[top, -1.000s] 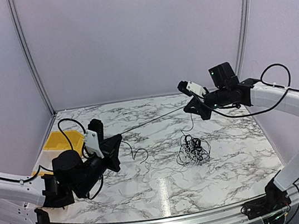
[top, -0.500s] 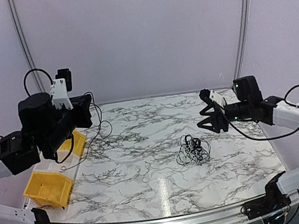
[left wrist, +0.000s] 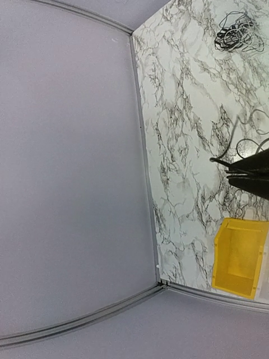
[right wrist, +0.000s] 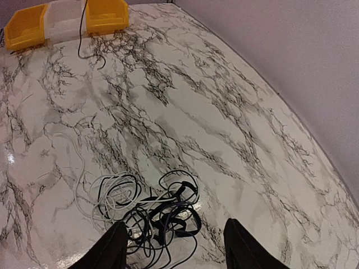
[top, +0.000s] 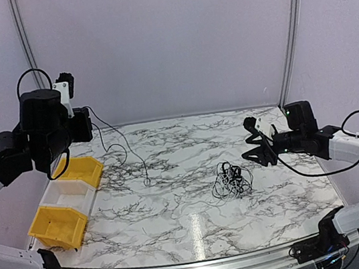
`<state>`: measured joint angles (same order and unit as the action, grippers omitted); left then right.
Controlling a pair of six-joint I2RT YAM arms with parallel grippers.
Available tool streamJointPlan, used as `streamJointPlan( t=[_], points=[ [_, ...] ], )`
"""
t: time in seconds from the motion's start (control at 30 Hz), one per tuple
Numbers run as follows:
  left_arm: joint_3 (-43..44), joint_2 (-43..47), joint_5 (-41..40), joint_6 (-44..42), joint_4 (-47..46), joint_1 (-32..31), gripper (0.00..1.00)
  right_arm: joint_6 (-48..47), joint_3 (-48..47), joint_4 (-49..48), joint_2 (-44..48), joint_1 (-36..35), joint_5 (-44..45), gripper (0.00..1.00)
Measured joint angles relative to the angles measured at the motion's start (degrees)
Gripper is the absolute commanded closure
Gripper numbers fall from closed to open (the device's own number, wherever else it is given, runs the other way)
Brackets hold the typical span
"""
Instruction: Untangle the cables
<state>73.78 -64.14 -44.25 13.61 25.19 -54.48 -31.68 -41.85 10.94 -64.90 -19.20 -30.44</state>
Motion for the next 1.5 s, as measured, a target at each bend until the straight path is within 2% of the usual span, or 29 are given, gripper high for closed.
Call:
streamJointPlan(
  t=[0.27,0.53,0.7,1.17,1.5],
  points=[
    [2.4,-3.13,2.43,0.33,3.1,9.79,1.0,-1.4,0.0,-0.2,-0.02,0.0,1.09,0.41],
    [2.45,-8.17,6.58,0.15,3.43,22.6,1.0,-1.62,0.0,-0.15,-1.14,0.0,1.66,0.42],
    [3.26,-8.31,9.6,0.0,3.34,27.63,1.0,-2.01,0.0,-0.13,-1.79,0.04,2.45,0.42],
    [12.44,-8.81,12.81,-3.43,2.49,31.76,1.0,-2.93,0.0,-0.13,-2.38,0.11,3.19,0.42],
    [9.44,-10.1,13.44,-4.28,1.09,35.89,1.0,-3.32,0.0,-0.09,-2.43,0.11,3.85,0.42]
  ],
)
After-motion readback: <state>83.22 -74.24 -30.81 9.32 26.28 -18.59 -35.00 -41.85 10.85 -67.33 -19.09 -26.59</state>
